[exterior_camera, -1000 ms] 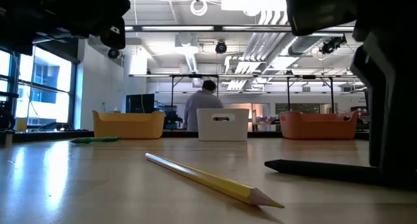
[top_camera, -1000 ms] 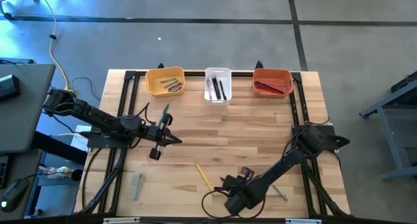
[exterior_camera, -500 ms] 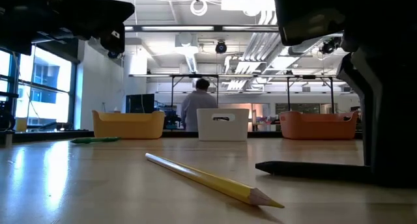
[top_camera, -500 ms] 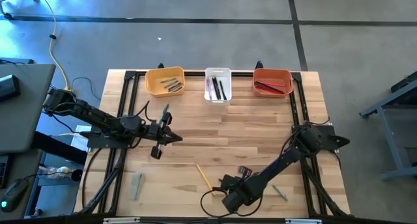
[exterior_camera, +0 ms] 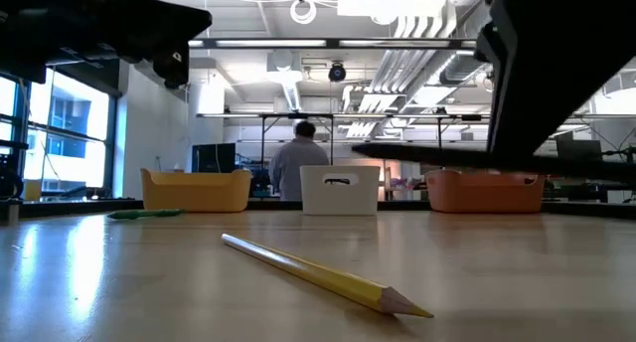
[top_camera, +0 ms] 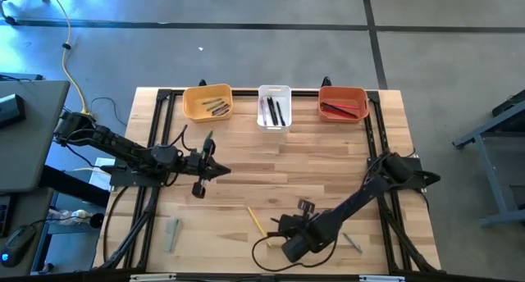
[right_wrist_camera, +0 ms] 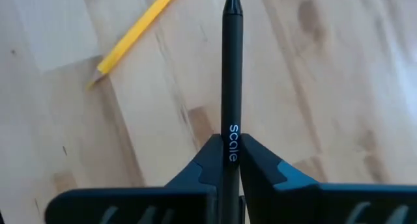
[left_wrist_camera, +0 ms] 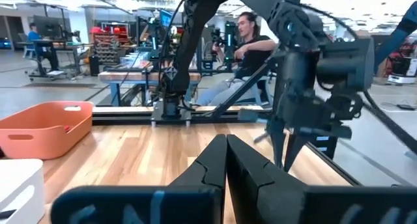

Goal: Sort crayons/erasers/pens/pencils in bins
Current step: Put the black pen into the white bin

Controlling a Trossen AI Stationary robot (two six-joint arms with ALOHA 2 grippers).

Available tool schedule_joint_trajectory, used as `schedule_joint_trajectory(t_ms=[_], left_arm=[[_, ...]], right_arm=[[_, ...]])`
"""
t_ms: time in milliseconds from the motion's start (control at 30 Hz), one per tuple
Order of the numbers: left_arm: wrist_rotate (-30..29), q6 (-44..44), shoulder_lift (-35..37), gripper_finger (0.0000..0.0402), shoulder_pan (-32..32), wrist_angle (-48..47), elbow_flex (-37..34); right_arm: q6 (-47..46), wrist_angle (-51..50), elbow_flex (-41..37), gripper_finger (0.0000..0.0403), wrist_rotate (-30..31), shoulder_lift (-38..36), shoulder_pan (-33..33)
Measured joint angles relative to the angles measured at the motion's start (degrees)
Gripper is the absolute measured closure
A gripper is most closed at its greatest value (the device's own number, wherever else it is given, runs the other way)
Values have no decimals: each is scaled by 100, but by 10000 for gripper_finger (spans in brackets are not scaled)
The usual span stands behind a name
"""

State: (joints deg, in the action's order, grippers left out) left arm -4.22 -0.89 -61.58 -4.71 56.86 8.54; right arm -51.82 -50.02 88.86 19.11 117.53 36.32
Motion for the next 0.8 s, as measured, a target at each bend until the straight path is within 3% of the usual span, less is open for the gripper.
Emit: schedule_joint_trajectory(t_ms=[433, 800], left_arm=[[-88, 105, 0, 401, 2, -2, 0], [-119, 107, 0, 401, 0, -4, 0]], right_arm=[[440, -980, 4, 382, 812, -940, -556], [1279, -717, 4, 382, 720, -1305, -2801]])
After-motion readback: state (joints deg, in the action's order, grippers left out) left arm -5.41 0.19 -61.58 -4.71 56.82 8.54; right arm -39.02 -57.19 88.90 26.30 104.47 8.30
